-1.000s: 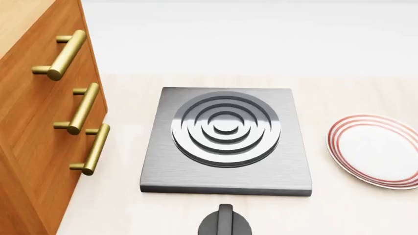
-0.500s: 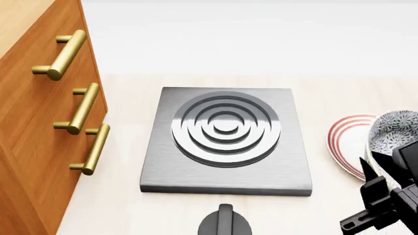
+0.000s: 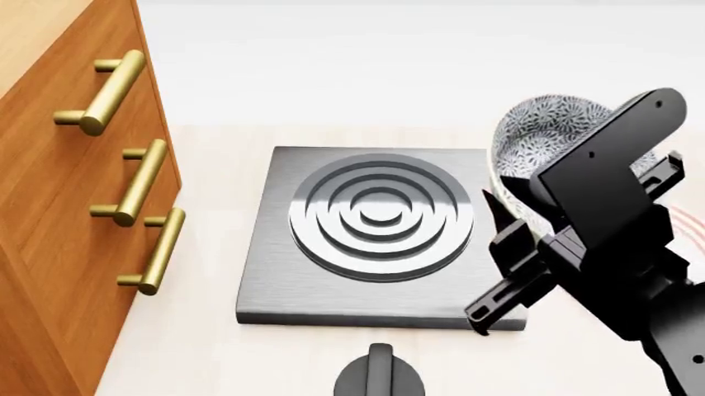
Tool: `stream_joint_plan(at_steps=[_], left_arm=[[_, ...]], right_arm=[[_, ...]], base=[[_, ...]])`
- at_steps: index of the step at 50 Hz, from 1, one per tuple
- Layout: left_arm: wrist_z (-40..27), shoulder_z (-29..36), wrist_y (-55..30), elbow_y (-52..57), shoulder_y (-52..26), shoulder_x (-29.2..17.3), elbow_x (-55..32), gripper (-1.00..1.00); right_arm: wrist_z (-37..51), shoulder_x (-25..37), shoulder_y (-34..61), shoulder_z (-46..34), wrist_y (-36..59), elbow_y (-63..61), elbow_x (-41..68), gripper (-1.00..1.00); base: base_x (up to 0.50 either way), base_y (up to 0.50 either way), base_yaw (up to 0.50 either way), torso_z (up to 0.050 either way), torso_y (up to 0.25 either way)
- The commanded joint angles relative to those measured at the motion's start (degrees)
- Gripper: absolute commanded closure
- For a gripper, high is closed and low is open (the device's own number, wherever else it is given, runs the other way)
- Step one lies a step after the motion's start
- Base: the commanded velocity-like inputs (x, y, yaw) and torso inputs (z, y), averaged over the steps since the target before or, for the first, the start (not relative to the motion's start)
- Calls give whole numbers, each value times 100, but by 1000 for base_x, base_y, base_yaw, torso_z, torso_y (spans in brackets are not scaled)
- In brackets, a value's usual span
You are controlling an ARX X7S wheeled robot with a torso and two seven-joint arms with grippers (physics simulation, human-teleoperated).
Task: Put the bowl on the stove.
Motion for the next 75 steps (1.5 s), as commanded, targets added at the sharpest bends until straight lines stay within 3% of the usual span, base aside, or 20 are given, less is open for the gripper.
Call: stream_joint_plan(at_steps=[1,12,17,32,43,48,75], left_arm=[[33,-114,130,-72,-36,139,175,-100],[24,-108,140,-74,-31,130,179,-100],[20,-124,149,-83,-26,115,157,-100],[-5,-244,193,-70,56,94,109,-100],[13,-196,207,-90,51,106,130,-100],[8,-160,194,-85,34,101,148,-100],[-66,-70,159,-149,-34,57,28,-100]], right_arm=[[-65,80,-214,289,3,-711,40,100],[-60,85,-212,284,0,-710,47,100],[-384,-321,289,-154,-442,96,-264,100],[-1420,-1758,1740,-984,-2389,3488,-986,100],[-1858,-2807,2792,-1144,-3995,6598,-1298,100],[-2053,-3380,3473,-1154,-5055,8748,-1447,100],[-2005,-3837,3446,20,-4055,8761,-2556,100]], base=[[0,0,0,0,0],[0,0,0,0,0],[0,0,0,0,2],[0,0,0,0,0],[0,0,0,0,1],[0,0,0,0,0],[0,0,0,0,0]])
